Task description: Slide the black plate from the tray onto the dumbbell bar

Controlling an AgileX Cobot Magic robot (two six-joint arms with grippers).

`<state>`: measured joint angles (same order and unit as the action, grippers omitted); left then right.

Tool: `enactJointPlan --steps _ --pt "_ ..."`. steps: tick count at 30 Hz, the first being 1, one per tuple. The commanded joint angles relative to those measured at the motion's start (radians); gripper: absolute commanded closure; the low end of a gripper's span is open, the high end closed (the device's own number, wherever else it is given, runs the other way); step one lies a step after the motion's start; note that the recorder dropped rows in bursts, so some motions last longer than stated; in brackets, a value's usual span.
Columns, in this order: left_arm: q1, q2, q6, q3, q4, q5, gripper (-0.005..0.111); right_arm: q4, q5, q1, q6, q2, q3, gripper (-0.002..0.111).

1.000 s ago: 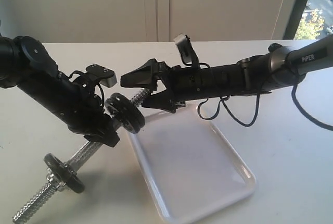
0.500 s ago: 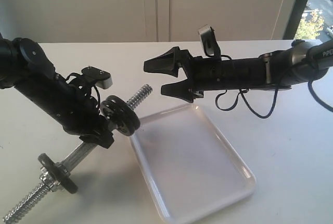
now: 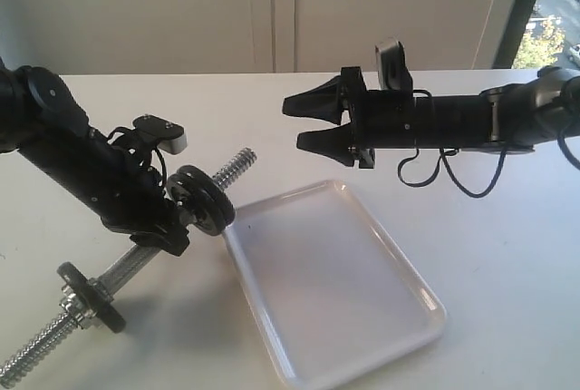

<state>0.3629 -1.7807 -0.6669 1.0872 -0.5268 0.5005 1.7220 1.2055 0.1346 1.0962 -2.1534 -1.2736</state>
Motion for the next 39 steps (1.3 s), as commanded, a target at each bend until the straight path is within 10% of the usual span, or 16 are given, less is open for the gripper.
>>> enactJointPlan --steps 1,2,39 --pt "-0.001 0.046 -0.001 0.020 -0.071 -0.014 0.107 -0.064 0.016 -0.029 -0.036 0.022 -0.004 0.096" --pt "-0.001 0.046 -0.001 0.020 -0.071 -0.014 0.107 -0.087 0.016 -0.033 -0.018 0.032 -0.004 0.109" --pt "-0.001 0.046 0.147 -0.015 0.080 -0.070 0.107 -0.479 -0.196 -0.065 0.070 1.255 0.304 0.108"
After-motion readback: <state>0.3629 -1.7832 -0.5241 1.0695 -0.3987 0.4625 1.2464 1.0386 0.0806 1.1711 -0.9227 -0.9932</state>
